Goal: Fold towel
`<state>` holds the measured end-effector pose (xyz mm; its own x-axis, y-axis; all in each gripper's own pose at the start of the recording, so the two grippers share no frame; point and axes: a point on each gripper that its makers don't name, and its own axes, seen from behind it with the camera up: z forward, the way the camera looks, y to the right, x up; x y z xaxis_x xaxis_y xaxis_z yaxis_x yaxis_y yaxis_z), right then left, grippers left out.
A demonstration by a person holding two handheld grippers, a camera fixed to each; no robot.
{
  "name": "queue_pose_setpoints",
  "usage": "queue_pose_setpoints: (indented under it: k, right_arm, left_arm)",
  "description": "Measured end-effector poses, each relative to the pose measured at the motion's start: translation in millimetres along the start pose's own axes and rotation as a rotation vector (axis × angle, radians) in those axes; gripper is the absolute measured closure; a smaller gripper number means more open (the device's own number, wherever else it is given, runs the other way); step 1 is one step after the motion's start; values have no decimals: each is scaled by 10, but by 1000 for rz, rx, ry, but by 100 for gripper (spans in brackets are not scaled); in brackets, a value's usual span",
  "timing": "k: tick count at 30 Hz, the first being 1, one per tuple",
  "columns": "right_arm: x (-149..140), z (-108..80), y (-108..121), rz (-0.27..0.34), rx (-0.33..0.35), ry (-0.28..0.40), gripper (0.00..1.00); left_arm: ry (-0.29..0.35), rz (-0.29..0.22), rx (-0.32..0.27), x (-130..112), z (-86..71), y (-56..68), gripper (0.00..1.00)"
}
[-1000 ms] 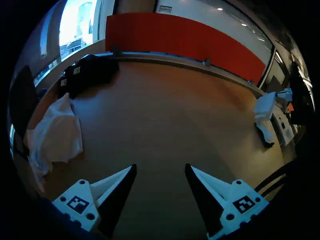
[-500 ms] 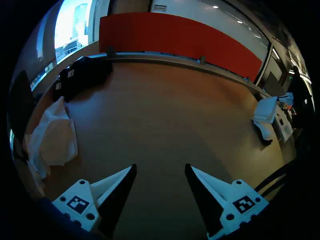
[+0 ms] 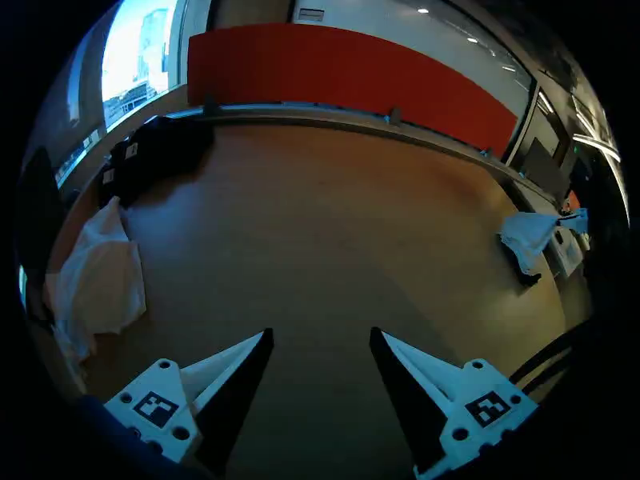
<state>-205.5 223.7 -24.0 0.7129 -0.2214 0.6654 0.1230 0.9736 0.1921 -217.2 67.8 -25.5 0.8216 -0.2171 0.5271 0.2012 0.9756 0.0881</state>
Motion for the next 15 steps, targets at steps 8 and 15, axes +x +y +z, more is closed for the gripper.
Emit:
queue_pose_setpoints:
  k: [8,15]
  right_arm:
    - [-472,46,13,82,-16,-51,91]
    - [-754,147,44,144,-25,-86,91]
  left_arm:
    - [-1,2,6,-36,-42,-8,11]
    - [-5,6,14,-58,-58,-25,11]
